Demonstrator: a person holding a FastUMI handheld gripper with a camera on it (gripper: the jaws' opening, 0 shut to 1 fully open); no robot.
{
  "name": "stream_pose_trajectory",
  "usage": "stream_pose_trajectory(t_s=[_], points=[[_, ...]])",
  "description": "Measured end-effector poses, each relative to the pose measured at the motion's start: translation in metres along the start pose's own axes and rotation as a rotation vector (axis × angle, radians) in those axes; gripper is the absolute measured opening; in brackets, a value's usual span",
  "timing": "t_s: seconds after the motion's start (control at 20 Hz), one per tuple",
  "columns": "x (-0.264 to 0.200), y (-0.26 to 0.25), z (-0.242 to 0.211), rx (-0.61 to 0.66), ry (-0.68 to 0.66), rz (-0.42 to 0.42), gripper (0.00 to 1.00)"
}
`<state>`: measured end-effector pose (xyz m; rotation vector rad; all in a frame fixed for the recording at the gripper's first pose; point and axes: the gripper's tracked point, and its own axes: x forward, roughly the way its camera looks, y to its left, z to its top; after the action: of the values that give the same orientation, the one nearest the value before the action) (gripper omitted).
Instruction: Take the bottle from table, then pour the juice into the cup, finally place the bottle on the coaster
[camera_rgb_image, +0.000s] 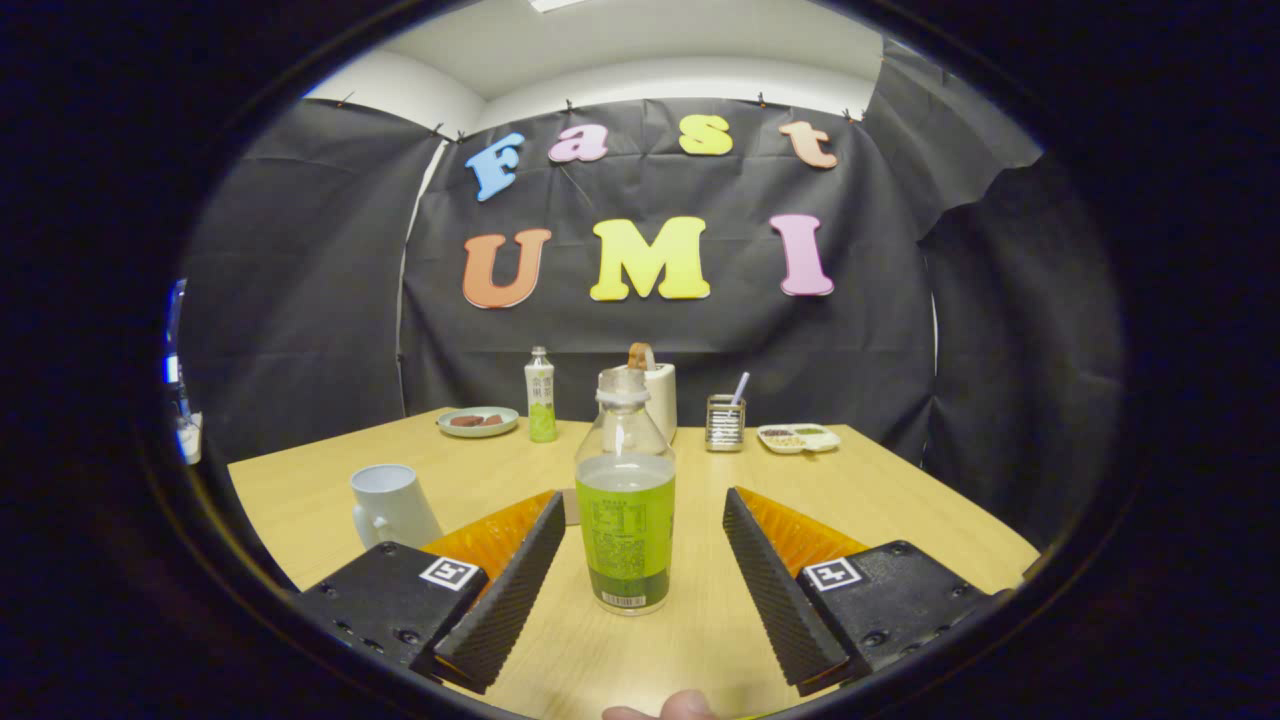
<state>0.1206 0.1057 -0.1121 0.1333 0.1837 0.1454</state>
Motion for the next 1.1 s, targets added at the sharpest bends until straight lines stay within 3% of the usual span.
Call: stream_pose_trajectory(t_s=[0.65, 1.1], points=[[0.053, 0.008, -0.022, 0.035, 0.100, -0.041, 1.00], [0.059, 0.017, -0.019, 0.062, 0.105, -0.035, 0.82]])
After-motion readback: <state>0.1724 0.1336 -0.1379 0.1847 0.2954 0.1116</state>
